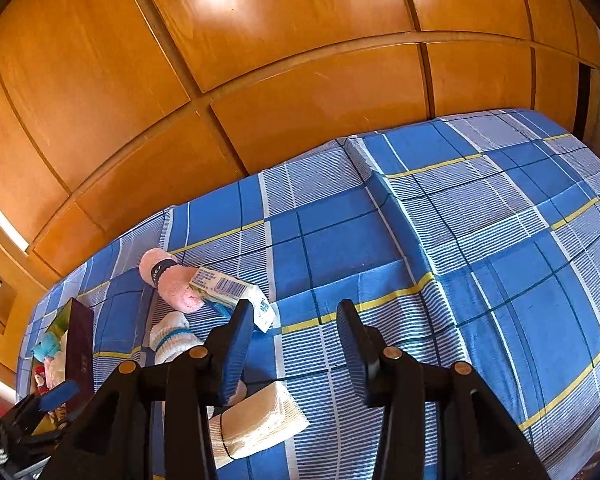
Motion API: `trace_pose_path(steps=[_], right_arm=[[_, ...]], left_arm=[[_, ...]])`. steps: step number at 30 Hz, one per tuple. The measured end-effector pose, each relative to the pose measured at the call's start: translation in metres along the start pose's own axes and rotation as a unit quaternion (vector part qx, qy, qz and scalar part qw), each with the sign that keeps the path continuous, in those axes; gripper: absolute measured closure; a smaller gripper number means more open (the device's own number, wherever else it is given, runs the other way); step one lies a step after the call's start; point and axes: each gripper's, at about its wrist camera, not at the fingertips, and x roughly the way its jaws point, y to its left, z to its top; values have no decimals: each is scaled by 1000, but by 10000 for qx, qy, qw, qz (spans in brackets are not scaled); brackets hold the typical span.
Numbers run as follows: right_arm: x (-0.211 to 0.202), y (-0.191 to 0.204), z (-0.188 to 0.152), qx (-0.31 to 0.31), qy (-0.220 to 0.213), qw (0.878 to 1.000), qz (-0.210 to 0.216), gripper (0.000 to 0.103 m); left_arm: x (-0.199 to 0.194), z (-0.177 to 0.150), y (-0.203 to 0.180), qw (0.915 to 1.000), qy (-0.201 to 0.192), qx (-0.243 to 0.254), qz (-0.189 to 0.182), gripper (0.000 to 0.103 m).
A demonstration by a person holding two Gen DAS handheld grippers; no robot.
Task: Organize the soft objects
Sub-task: 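Grasp the white knit sock by its cuff with the left gripper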
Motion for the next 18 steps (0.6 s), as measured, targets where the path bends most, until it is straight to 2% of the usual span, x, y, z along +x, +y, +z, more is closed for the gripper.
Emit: trace_pose_path(steps=[4,8,12,15,17,18], right_arm=[[1,0,1,48,26,10000,63,60],[3,0,1,87,73,9998,145,60],[3,1,2,105,101,9997,199,60],[4,0,3,159,119,9995,227,60],[3,-1,3,195,136,9994,240,60],[3,-1,3,206,138,9994,241,60]], left_arm=[[31,17,-13,9985,281,-378,-281,26],[52,29,-20,9957,406,-738,-389,22],[70,37,-26,9930,509,-990,-381,22],[83,43,-32,9935,561,-973,-201,22],[95,44,-33,9926,708,-986,-83,30],[100,44,-33,9922,782,-972,-54,45]])
